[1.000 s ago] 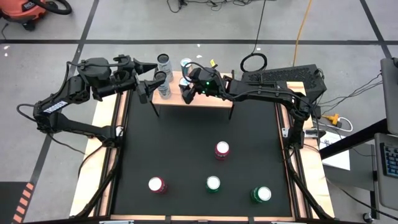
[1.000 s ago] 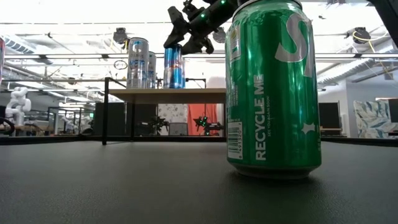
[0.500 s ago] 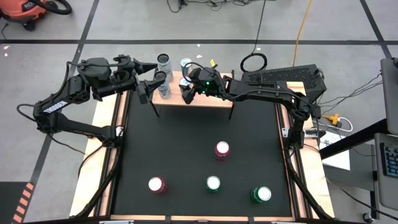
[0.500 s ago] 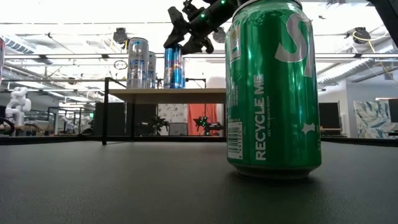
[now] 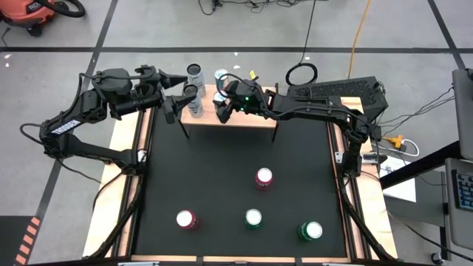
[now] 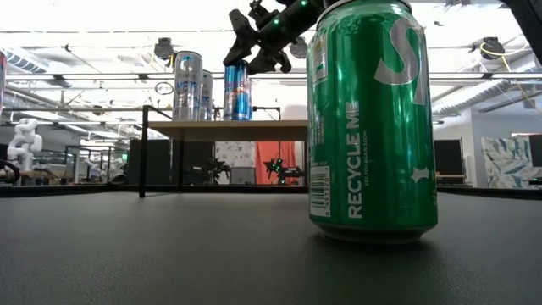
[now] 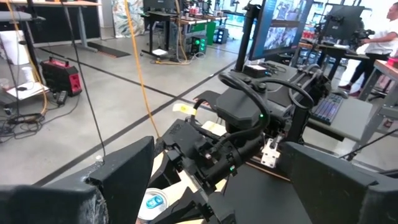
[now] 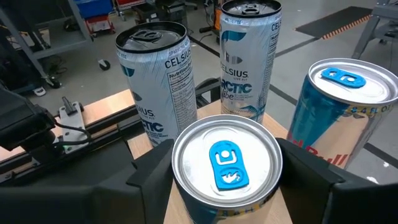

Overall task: Place canned beverage on shelf
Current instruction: Put the blue soda can, aligned with the other blue soda can on the shelf, then put the right orange soda can on the shelf

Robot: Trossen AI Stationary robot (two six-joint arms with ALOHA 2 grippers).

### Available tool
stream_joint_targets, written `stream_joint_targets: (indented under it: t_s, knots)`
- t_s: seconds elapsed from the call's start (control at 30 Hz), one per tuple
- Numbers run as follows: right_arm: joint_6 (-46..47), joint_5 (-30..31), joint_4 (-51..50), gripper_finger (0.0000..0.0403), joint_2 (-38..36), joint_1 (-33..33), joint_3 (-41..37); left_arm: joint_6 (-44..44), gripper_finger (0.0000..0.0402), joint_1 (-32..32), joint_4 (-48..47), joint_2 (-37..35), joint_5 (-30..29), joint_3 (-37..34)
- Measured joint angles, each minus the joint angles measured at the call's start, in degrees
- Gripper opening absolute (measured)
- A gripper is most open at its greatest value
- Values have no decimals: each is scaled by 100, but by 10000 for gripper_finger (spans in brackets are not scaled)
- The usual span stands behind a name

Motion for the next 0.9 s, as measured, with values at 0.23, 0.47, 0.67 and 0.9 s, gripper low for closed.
stream_joint_targets:
  t_s: [0.23, 0.47, 0.67, 0.9]
  knots:
    - [9, -2, 38, 244, 0, 0, 0, -4, 358, -2, 0, 0, 79, 0]
    - [-30, 3, 259, 299, -4, 0, 0, -7, 358, -2, -2, -1, 170, -1]
    - [-108, 20, 230, 313, -49, -9, 0, -36, 358, -2, -2, -2, 170, -1]
    - [-365, 187, 216, 314, -523, -19, 0, -141, 358, -3, -4, -2, 170, 0]
